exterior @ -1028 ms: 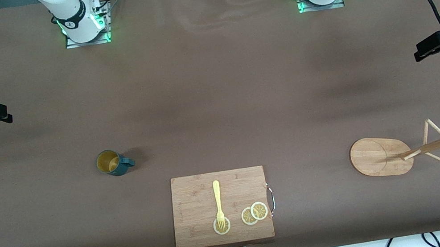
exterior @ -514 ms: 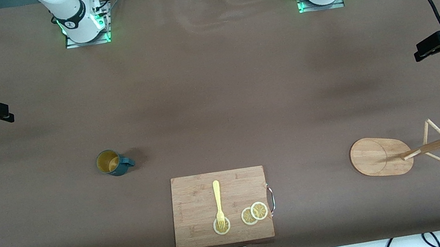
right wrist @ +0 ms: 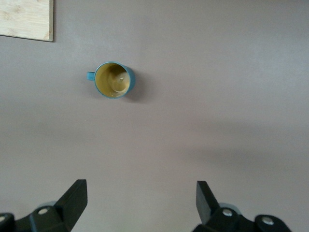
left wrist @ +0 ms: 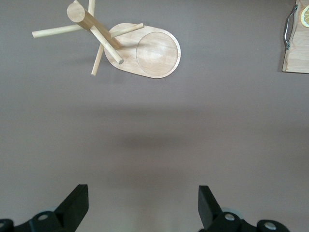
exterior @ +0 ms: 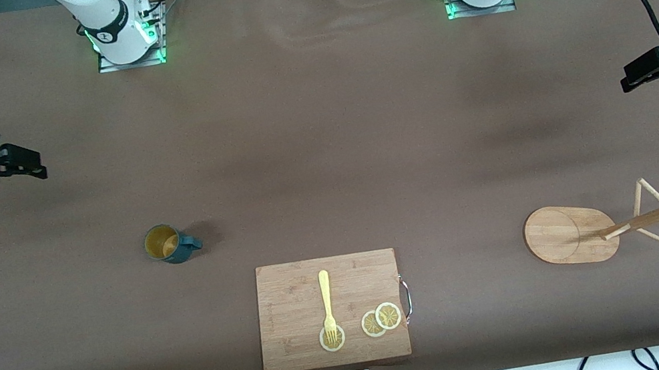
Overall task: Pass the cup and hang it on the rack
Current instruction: 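Reach the right gripper down to the teal mug rim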
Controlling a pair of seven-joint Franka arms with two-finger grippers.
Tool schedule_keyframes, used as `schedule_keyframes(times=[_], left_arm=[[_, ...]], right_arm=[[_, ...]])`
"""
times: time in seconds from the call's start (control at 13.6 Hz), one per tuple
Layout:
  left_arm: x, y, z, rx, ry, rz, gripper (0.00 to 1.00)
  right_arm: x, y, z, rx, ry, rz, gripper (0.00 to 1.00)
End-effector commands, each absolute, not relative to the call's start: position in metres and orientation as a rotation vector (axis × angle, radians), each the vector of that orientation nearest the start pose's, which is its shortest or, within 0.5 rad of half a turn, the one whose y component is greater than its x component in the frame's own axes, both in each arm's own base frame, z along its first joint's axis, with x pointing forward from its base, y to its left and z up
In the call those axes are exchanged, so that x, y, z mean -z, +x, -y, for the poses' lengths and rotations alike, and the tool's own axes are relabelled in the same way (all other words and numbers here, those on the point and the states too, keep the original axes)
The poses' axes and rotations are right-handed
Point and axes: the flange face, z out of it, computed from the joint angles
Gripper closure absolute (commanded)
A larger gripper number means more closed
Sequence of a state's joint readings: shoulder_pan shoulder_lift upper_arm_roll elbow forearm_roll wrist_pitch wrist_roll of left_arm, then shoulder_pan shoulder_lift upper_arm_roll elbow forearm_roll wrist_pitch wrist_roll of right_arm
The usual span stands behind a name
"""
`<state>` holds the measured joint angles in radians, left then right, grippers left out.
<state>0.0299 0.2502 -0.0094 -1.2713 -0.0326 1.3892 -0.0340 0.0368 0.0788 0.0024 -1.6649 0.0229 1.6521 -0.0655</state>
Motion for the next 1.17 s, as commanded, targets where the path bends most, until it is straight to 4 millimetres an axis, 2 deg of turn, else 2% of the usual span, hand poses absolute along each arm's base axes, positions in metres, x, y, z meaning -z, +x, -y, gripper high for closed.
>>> schedule_keyframes(times=[0.0, 0.22, 0.44, 0.66, 0.88, 1.1], left_arm=[[-0.609, 0.613, -0.01, -0.193, -3.144, 0.092, 0.0], [-0.606, 0.615, -0.01, -0.198, -3.144, 0.092, 0.0], [-0.605, 0.615, -0.013, -0.201, -3.143, 0.097, 0.0], [-0.605, 0.615, -0.02, -0.203, -3.142, 0.116, 0.0], [-0.604, 0.615, -0.031, -0.2, -3.143, 0.142, 0.0], [-0.605, 0.615, -0.032, -0.203, -3.141, 0.15, 0.0]], right_arm=[[-0.502, 0.594, -0.044, -0.178, -3.125, 0.16, 0.0], [-0.458, 0.617, -0.045, -0.082, -3.127, 0.158, 0.0], [-0.411, 0.627, -0.048, 0.049, -3.123, 0.155, 0.0], [-0.354, 0.628, -0.069, 0.156, -3.115, 0.142, 0.0], [-0.311, 0.623, -0.071, 0.168, -3.115, 0.112, 0.0], [-0.277, 0.617, -0.071, 0.184, -3.113, 0.096, 0.02]])
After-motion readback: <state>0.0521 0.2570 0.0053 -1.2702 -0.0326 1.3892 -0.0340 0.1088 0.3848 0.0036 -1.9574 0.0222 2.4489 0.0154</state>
